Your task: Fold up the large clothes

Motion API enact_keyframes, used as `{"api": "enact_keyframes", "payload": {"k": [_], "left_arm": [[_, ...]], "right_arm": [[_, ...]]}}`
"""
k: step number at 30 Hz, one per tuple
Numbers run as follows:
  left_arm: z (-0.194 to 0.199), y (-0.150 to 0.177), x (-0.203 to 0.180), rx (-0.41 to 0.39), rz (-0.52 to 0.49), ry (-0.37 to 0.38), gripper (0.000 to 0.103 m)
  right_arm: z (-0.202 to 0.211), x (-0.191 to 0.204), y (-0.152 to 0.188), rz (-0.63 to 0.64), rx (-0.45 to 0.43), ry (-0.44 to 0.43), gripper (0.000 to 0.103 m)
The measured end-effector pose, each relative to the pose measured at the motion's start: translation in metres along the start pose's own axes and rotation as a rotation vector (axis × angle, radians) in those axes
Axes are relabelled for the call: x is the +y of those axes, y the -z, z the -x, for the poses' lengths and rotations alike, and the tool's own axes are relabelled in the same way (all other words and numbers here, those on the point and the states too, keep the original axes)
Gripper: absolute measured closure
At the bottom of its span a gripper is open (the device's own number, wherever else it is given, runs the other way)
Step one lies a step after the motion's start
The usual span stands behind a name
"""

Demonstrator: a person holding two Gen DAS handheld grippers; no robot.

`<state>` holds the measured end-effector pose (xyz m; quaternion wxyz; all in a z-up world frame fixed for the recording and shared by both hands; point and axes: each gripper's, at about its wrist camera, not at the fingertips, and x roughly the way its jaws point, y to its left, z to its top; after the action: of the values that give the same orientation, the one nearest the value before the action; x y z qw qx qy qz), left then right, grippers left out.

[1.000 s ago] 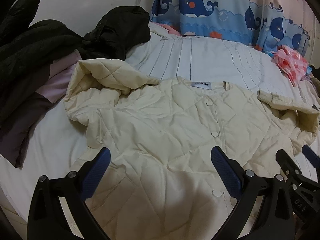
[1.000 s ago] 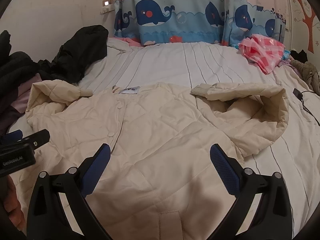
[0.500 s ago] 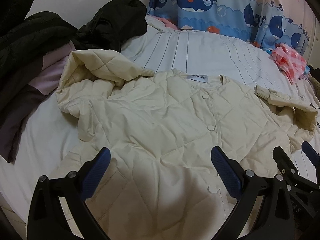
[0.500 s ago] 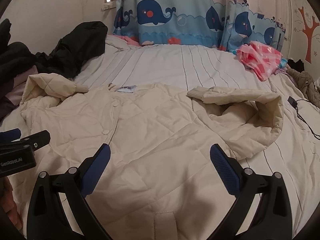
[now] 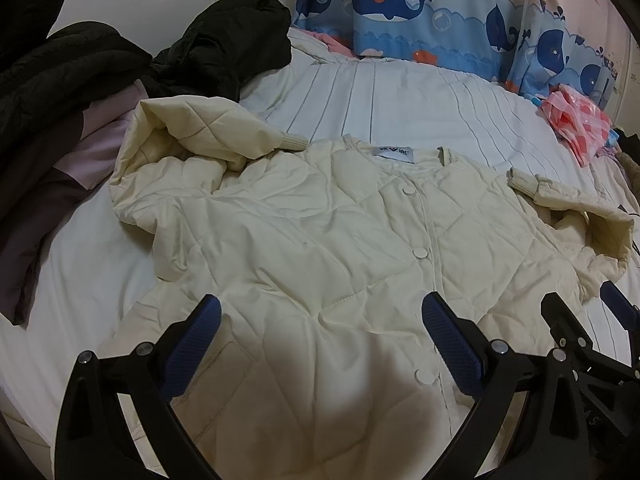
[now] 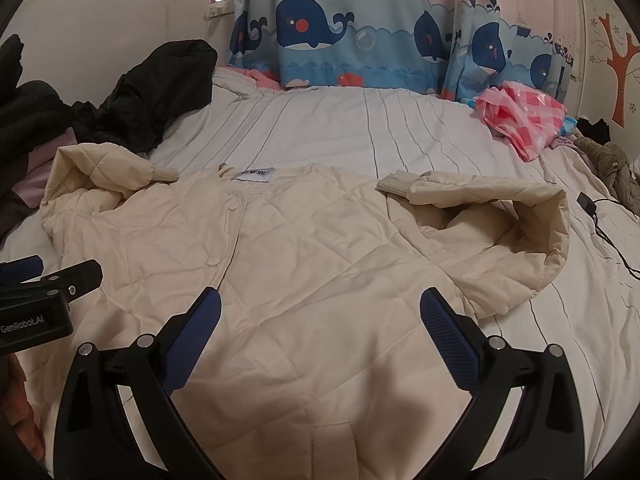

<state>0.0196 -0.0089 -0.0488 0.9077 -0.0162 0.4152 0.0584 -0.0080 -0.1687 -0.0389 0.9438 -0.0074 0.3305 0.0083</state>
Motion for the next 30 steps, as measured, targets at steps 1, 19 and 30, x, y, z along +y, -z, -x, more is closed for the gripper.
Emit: {"api": "enact_keyframes", "payload": {"k": [1, 19, 30], "left_arm": [[-0.0002, -0.0006, 0.0010, 0.001, -0.001, 0.001, 0.007], [-0.0005, -0.0011, 0.0028, 0.008, -0.004, 0.003, 0.007], [-0.0003, -0.0012, 0.0023, 0.008, -0.005, 0.002, 0.007]], "right_arm": [[0.0001, -0.0002, 0.0001, 0.001, 0.000, -0.001, 0.007], [0.0003, 0.0014, -0.0005, -0.002, 0.001, 0.001, 0.007], [-0.0002, 0.0031, -0.0004, -0.002, 0.002, 0.000, 0.007]]}}
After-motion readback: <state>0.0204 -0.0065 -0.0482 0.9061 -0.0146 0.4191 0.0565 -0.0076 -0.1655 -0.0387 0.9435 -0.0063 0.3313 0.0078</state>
